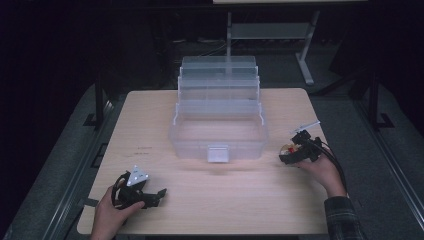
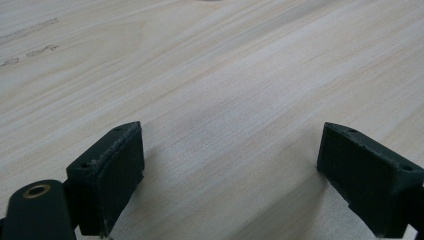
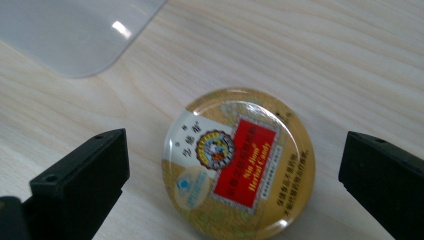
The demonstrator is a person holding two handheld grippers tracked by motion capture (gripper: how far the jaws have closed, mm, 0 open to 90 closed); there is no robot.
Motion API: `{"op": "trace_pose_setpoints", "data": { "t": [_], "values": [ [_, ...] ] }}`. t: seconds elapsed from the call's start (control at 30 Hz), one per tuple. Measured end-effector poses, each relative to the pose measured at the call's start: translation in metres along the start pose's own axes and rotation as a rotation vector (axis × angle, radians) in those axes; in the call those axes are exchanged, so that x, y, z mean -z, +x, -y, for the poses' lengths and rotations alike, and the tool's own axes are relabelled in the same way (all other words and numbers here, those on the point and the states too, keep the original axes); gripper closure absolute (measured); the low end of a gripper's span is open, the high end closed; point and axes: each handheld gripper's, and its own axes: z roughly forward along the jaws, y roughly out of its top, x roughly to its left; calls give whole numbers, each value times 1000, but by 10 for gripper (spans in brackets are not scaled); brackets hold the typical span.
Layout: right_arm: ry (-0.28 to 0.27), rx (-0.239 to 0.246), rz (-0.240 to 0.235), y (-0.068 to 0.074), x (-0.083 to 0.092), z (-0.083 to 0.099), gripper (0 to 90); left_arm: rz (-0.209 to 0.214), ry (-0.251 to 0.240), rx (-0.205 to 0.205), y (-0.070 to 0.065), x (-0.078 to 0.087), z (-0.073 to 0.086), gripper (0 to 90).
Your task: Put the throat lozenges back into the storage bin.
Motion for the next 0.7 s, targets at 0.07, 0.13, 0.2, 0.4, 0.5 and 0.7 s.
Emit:
{"op": "trace_pose_setpoints", "data": {
  "t": [0.07,0.13,0.2,0.4,0.5,0.7],
  "values": [
    [2,2,0,1,-2,-2,0,0,0,0,0,0,0,107],
    [7,6,8,1,-4,-4,0,0,0,0,0,0,0,107],
    [8,1,11,1,-6,-6,0,0,0,0,0,0,0,107],
    [25,0,21,1,-10,-8,0,0,0,0,0,0,0,107],
    [35,0,24,1,-12,-8,0,0,0,0,0,0,0,107],
    [52,-10,24,0,-14,-7,0,0,0,0,0,0,0,107]
  ]
}}
